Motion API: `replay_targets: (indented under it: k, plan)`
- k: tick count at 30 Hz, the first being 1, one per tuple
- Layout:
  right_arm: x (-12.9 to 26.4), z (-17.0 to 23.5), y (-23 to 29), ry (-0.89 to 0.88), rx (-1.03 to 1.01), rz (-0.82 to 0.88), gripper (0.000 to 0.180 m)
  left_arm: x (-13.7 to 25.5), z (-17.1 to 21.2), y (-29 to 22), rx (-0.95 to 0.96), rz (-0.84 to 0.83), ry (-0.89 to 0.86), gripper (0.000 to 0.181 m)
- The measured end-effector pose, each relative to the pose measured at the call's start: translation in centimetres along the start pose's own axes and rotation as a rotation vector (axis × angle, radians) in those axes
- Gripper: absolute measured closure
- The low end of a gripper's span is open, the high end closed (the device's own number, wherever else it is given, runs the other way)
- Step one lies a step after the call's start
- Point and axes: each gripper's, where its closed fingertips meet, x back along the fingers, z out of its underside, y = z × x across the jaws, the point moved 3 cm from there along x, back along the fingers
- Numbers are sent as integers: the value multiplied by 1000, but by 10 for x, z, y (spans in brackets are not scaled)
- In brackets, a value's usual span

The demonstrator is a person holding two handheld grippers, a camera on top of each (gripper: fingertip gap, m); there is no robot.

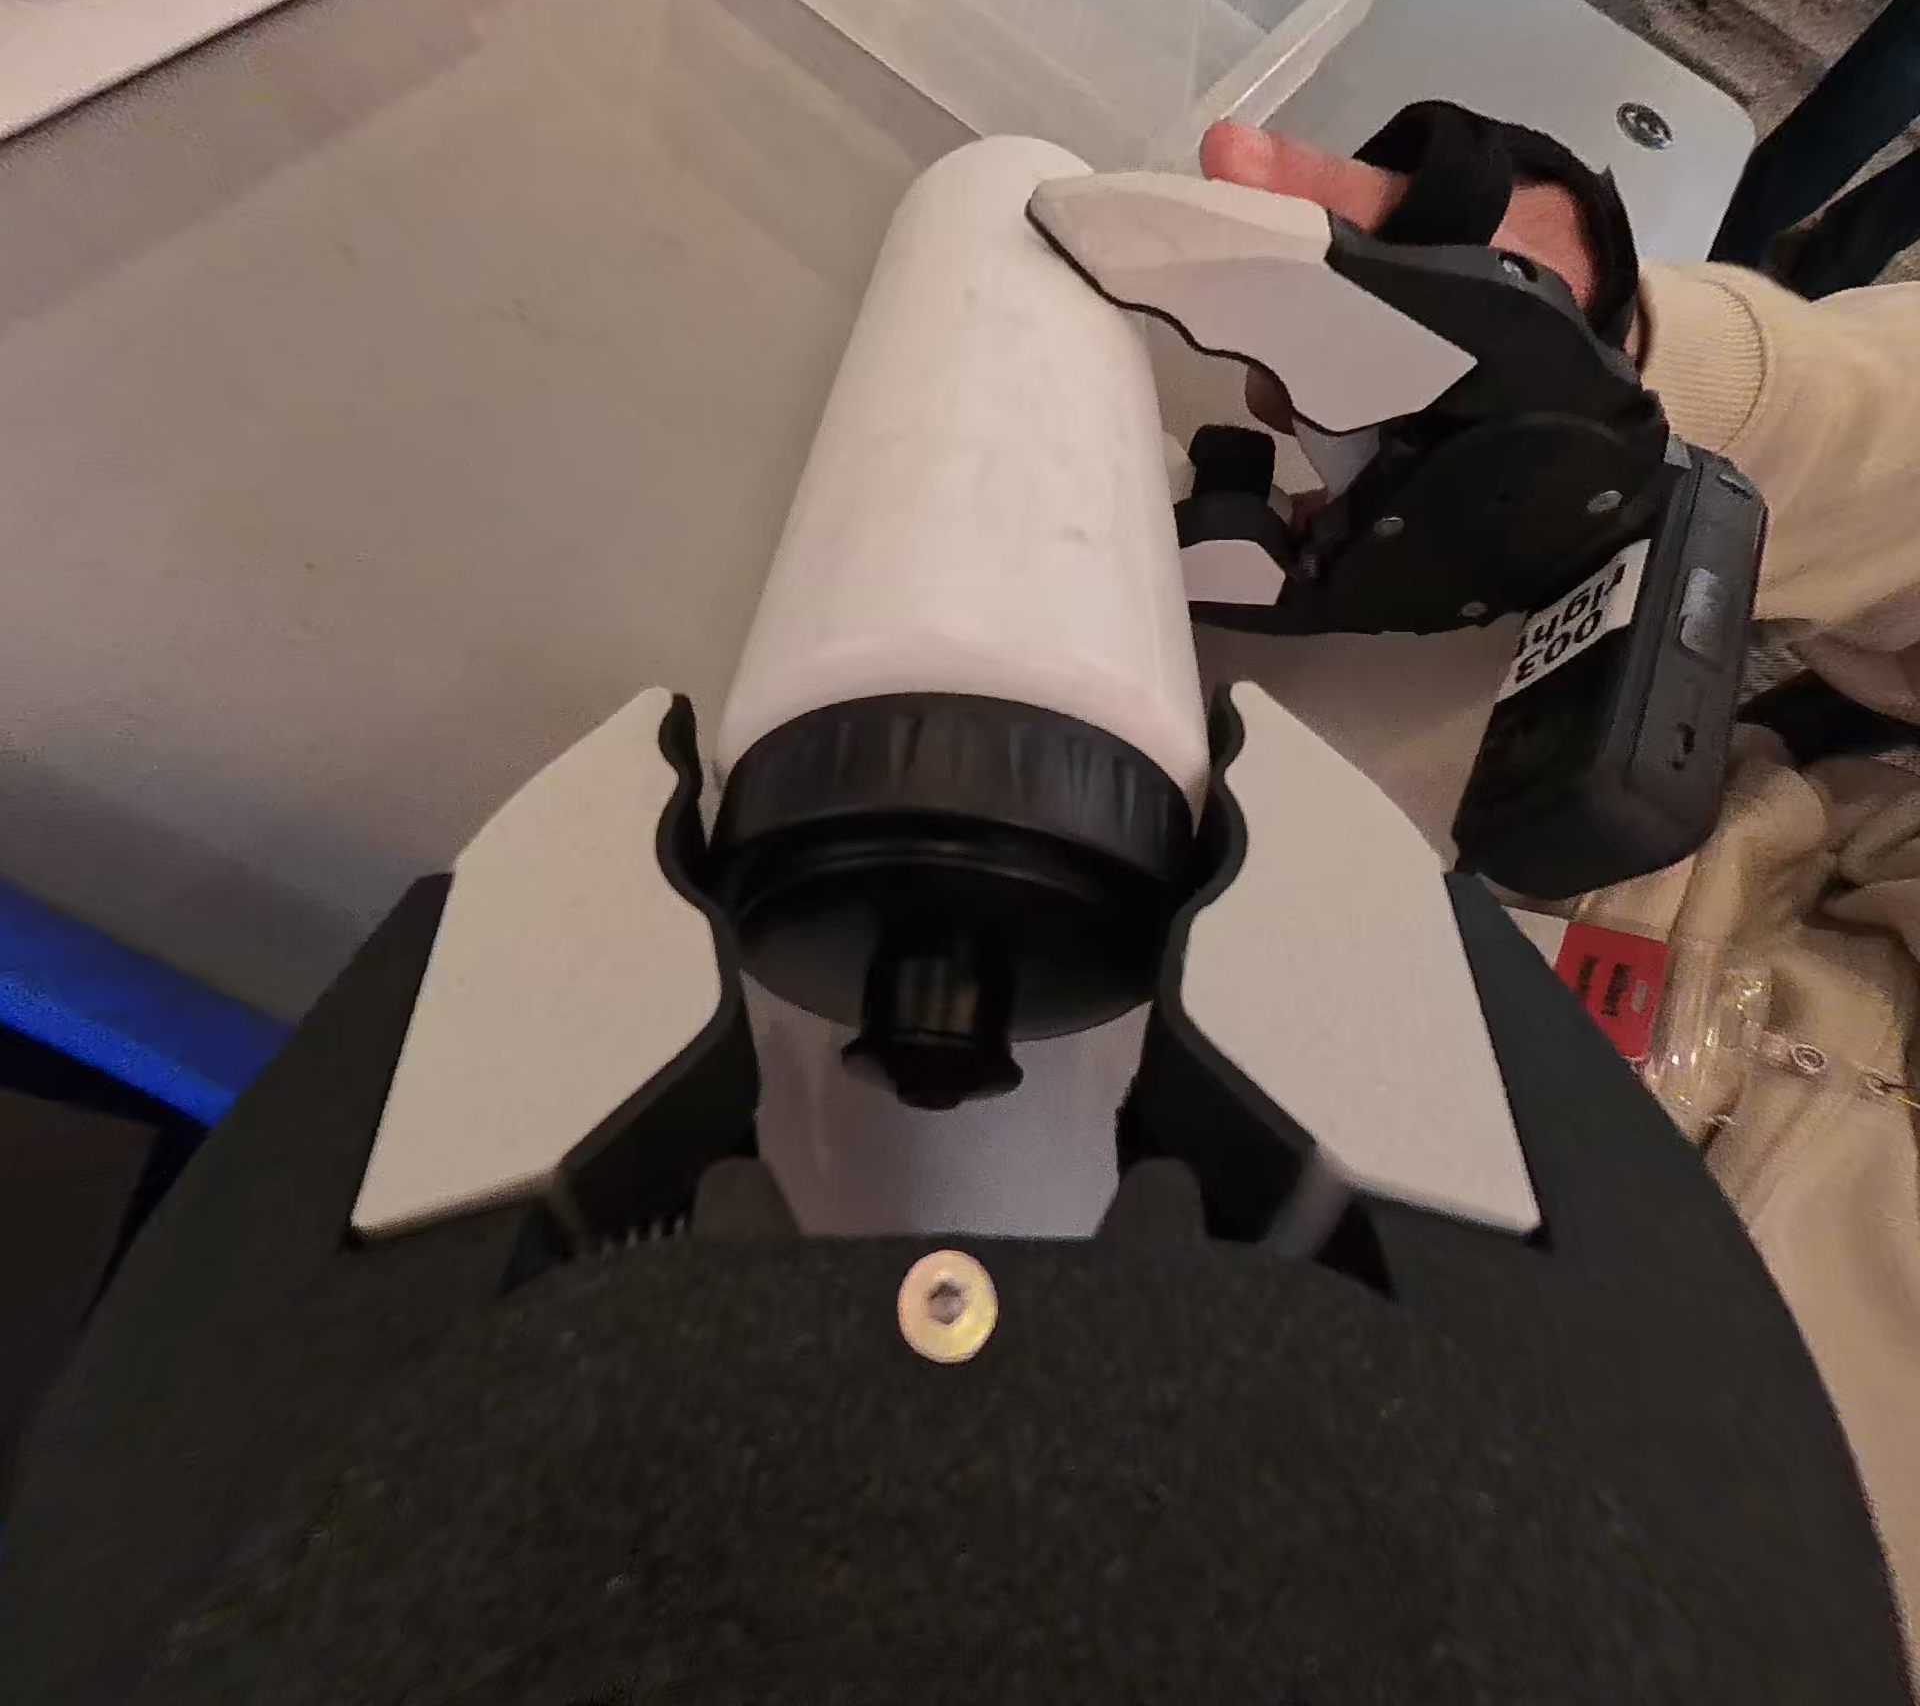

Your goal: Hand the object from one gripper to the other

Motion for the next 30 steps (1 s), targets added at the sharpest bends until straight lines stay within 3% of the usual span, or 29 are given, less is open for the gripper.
replay_targets:
  k: [4, 7, 10, 13, 14, 16, 18, 21, 26, 29, 30]
  plan:
    - [-2, -1, 23, -37, -77, -150, 99, -10, 8, 11, 102, 70, -1, 89]
    - [9, 0, 19, -81, -244, -240, 91, -2, 8, 25, 161, 54, -4, 89]
    - [25, 2, 13, -146, -663, -519, 88, 15, 3, 38, 178, 8, 4, 89]
    - [50, -10, 9, -266, -1252, -1100, 89, 33, -11, 43, 156, -15, 20, 89]
    - [53, -10, 0, -324, -1454, -1258, 93, 37, -18, 43, 150, -12, 34, 89]
    - [54, -3, -25, -534, -1772, -1531, 120, 44, -33, 41, 142, 5, 75, 89]
    - [43, 10, -39, -612, -1947, -1577, 129, 49, -48, 34, 115, 33, 156, 89]
    - [26, 16, -43, -548, -1834, -1357, 105, 53, -67, 19, 48, 72, 339, 90]
    - [31, -20, -77, -677, -1515, -1433, 99, 47, -95, -17, -97, 198, 590, 89]
    - [32, -53, -84, -731, -1407, -1474, 82, 35, -110, -31, -180, 195, 660, 89]
    - [30, -60, -83, -725, -1376, -1461, 84, 30, -113, -36, -195, 203, 666, 90]
